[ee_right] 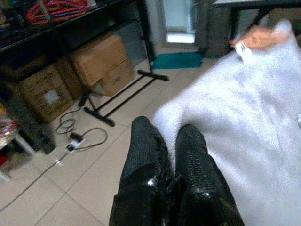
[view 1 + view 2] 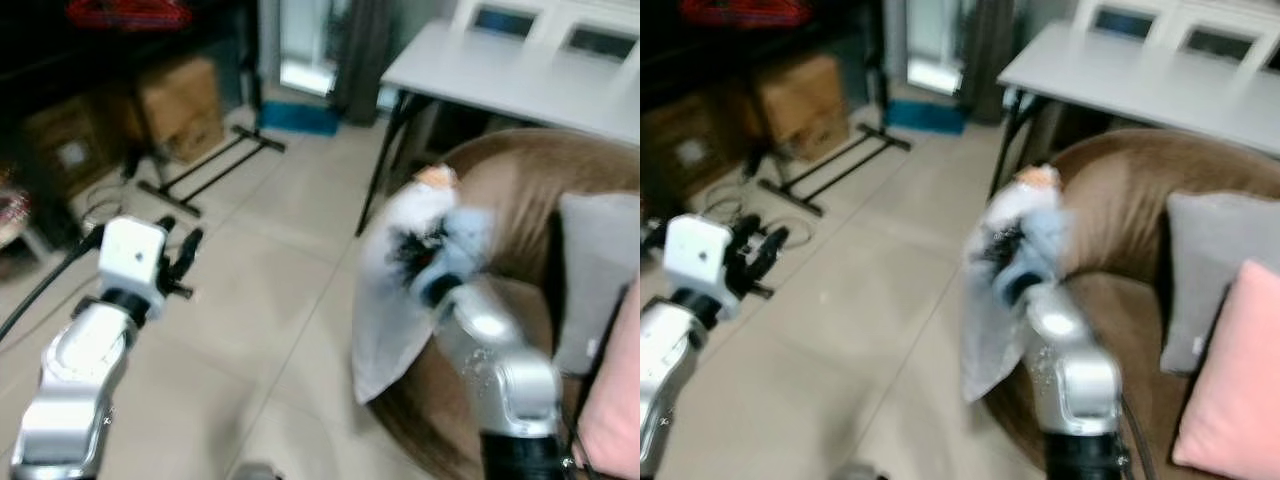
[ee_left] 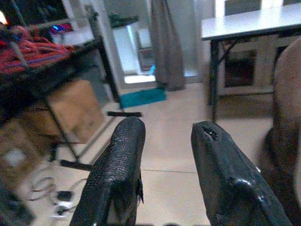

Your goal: Move the pillow to the sofa from floor

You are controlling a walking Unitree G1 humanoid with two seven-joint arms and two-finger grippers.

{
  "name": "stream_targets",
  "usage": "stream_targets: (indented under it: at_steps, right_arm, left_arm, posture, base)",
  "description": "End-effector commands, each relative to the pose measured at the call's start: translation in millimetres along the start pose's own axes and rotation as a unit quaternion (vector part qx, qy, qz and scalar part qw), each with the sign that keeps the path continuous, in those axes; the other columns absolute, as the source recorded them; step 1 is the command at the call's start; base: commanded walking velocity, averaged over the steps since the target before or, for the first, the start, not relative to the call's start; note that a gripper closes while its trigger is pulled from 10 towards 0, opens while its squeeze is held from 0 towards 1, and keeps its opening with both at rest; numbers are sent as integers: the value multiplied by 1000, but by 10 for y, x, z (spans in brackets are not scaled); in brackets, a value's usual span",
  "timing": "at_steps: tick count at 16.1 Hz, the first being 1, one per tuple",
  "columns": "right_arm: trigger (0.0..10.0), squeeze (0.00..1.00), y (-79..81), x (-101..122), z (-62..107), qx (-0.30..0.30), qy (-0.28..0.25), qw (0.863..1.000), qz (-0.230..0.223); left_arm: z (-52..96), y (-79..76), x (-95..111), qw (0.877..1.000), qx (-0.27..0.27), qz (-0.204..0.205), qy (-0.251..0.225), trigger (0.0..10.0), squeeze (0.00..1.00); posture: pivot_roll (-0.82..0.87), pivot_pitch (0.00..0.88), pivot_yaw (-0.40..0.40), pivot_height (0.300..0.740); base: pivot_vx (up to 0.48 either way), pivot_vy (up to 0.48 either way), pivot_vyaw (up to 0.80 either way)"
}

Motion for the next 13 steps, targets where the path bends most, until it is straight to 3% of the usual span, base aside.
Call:
stream_targets:
  at_steps: [1, 3, 13]
  right_arm:
    - [10000, 0, -173, 126, 44, -31, -31, 999, 13]
    - [10000, 0, -196, 132, 36, -35, -32, 999, 22]
    - [10000, 0, -284, 149, 30, -54, -37, 997, 29]
  left_arm:
    - [-42, -121, 83, 999, -29, -1, -17, 10000, 0]
    - [-42, -130, 81, 999, -33, -3, -16, 10000, 0]
    - [-32, -216, 47, 997, -71, -4, -4, 10000, 0]
  posture:
    - [17, 0, -19, 740]
    - [17, 0, -19, 740]
    - [19, 0, -12, 740]
  base:
    - [368, 0, -800]
    - [369, 0, -800]
    - [369, 0, 0]
Point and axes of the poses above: a point about 5 cm out from each wrist's last joint towards the gripper, its own z axis pointing back from the gripper into the wrist, its own x axis along the axis of the wrist's last joint, y = z × x, the point moved 1 cm from there along -z, pointing out of the wrist towards the gripper, and after that the axes turned 9 degrees about z, right-handed, at the moved point
